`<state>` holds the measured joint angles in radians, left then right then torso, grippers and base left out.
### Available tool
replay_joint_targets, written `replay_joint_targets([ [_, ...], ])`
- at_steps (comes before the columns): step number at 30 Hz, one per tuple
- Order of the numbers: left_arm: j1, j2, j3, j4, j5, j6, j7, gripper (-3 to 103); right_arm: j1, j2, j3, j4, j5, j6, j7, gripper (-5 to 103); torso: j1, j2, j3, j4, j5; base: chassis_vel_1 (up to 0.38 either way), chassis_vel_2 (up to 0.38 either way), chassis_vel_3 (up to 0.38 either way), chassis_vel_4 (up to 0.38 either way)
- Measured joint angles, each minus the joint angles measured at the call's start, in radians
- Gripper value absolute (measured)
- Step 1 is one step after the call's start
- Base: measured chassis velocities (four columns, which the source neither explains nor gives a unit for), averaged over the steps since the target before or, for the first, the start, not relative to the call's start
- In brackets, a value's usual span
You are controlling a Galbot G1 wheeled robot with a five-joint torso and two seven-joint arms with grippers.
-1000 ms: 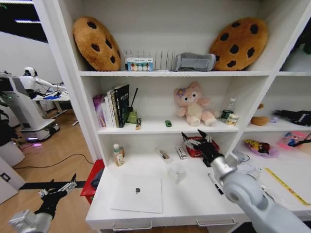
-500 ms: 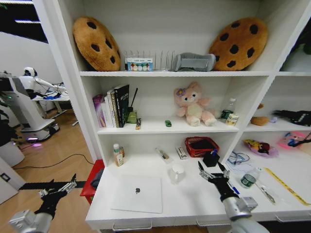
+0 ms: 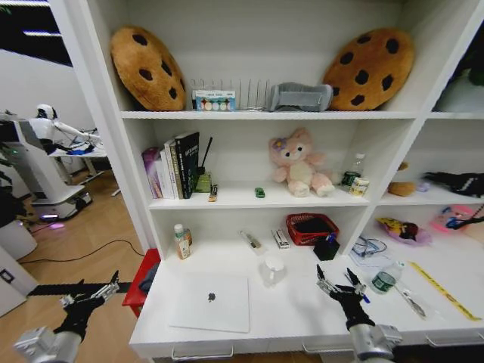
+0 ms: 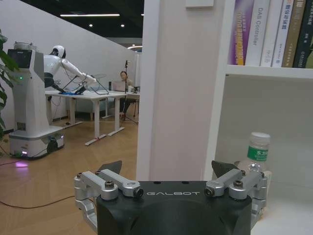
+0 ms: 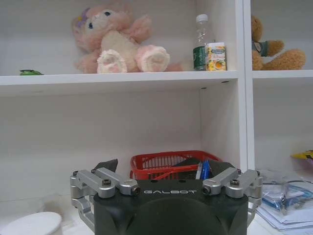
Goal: Organize the objects on the table.
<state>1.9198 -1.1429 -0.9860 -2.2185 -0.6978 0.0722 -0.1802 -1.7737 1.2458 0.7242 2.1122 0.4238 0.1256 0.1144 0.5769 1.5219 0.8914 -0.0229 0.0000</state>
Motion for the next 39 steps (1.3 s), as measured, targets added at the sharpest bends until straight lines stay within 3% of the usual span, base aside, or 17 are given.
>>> replay_joint_targets([
  [9, 0.0, 0.0, 0.0, 0.0, 0.0, 0.0, 0.0, 100, 0.01, -0.015, -0.025, -0.004, 0.002, -0.01, 0.008, 100, 0.0, 0.0, 0.0, 0.0002, 0.0003, -0.223, -0.232, 0.233, 0.223],
  [18, 0.0, 0.0, 0.0, 0.0, 0.0, 0.0, 0.001, 100, 0.012, -0.032, -0.071, 0.009, -0.061, -0.027, 0.023, 100, 0.0, 0.0, 0.0, 0.0002, 0.0007, -0.193, -0.219, 0.193, 0.185],
  [21, 0.0, 0.0, 0.0, 0.0, 0.0, 0.0, 0.001, 100, 0.032, -0.099, -0.121, 0.032, -0.055, -0.167, 0.1, 100, 0.0, 0.0, 0.0, -0.0004, 0.0001, -0.008, -0.012, 0.012, -0.011],
  [26, 0.0, 0.0, 0.0, 0.0, 0.0, 0.0, 0.0, 100, 0.068, -0.171, -0.159, 0.052, -0.028, -0.268, 0.181, 100, 0.0, 0.0, 0.0, -0.0001, -0.0005, 0.051, 0.08, -0.05, -0.05],
  [29, 0.0, 0.0, 0.0, 0.0, 0.0, 0.0, 0.0, 100, 0.097, -0.215, -0.176, 0.066, 0.03, -0.328, 0.206, 100, 0.0, 0.0, 0.0, 0.0004, -0.0002, 0.02, 0.028, -0.017, -0.011],
  [31, 0.0, 0.0, 0.0, 0.0, 0.0, 0.0, 0.0, 100, 0.135, -0.258, -0.19, 0.08, 0.117, -0.403, 0.243, 100, 0.0, 0.0, 0.0, 0.0, 0.0001, 0.0, 0.0, 0.0, 0.0],
  [32, 0.0, 0.0, 0.0, 0.0, 0.0, 0.0, 0.0, 100, 0.135, -0.258, -0.19, 0.08, 0.117, -0.403, 0.243, 100, 0.0, 0.0, 0.0, 0.0, 0.0001, 0.0, 0.0, 0.0, 0.0],
  [34, 0.0, 0.0, 0.0, 0.0, 0.0, 0.0, 0.0, 100, 0.192, -0.318, -0.195, 0.102, 0.286, -0.53, 0.288, 100, 0.0, 0.0, 0.0, 0.0001, 0.0001, -0.01, -0.026, 0.006, 0.005],
  [35, 0.0, 0.0, 0.0, 0.0, 0.0, 0.0, 0.0, 100, 0.192, -0.318, -0.195, 0.102, 0.286, -0.53, 0.288, 100, 0.0, 0.0, 0.0, 0.0001, 0.0001, -0.02, -0.052, 0.013, 0.01],
  [38, 0.0, 0.0, 0.0, 0.0, 0.0, 0.0, 0.0, 100, 0.312, -0.398, -0.204, 0.11, 0.608, -0.755, 0.376, 100, 0.0, 0.0, 0.0, -0.0001, 0.0, -0.01, -0.017, 0.009, 0.008],
  [39, 0.0, 0.0, 0.0, 0.0, 0.0, 0.0, 0.0, 100, 0.346, -0.409, -0.213, 0.092, 0.662, -0.794, 0.385, 100, 0.0, 0.0, 0.0, 0.0, 0.0002, 0.0, 0.0, 0.0, 0.0],
])
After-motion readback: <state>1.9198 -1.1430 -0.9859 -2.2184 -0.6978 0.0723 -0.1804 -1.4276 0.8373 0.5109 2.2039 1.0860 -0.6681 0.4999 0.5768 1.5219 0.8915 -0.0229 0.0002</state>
